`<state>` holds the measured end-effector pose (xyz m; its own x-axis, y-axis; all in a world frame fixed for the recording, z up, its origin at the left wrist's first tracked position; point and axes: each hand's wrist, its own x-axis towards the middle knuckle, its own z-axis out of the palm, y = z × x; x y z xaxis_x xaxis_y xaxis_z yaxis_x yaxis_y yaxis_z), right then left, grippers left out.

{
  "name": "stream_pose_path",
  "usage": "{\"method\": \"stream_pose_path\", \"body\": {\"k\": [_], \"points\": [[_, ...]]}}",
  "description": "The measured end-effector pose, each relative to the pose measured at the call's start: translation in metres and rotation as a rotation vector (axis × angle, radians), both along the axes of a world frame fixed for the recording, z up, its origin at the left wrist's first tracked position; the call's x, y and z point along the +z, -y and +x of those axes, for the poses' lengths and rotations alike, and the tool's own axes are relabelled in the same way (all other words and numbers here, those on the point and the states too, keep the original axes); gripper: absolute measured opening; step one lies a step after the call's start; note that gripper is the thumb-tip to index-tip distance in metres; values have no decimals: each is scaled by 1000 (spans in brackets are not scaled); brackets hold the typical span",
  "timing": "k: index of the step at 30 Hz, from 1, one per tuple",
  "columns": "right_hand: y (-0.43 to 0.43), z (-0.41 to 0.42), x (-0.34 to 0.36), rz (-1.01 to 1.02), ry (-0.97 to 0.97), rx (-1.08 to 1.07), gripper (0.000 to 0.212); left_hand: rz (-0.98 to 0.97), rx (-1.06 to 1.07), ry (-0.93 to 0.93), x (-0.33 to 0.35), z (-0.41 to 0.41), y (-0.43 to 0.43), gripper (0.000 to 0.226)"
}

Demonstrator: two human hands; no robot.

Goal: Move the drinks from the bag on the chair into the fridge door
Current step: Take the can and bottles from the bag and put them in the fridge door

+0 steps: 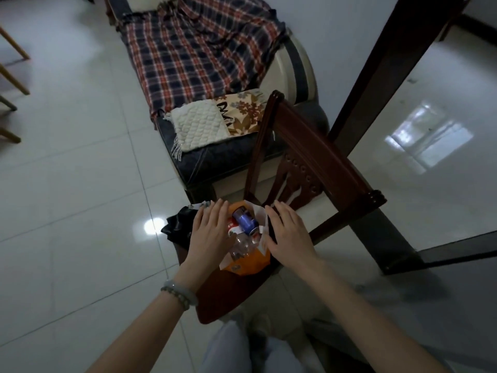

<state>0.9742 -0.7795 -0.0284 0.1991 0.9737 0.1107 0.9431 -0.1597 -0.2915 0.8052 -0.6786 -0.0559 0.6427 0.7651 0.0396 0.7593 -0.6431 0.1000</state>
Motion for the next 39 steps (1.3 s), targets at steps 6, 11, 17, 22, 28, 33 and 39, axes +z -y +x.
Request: {"method": "stream_pose_path", "body": {"k": [6, 11, 17, 22, 28, 33, 39], "points": [[-27, 10, -31, -45, -42, -26, 61, -94, 1, -19, -29, -2, -31, 74], [-52, 18, -65, -113, -84, -45, 57, -157, -81, -48, -66, 7, -62, 77], [-73, 20, -111, -208, -124, -59, 63, -251, -267, -158, -134, 28, -72, 71], [-80, 22, -150, -276, -170, -73, 61, -319, -327, -167, -188, 44, -79, 65], [-88, 24, -174, -280, -187, -87, 62, -268, -475, -274, -228, 69, -105, 66], [-89, 25, -178, -276, -190, -112, 61, -205, -590, -326, -234, 89, -121, 70], [-86, 25, -174, -300, -185, -128, 63, -152, -598, -391, -222, 95, -124, 52]]}}
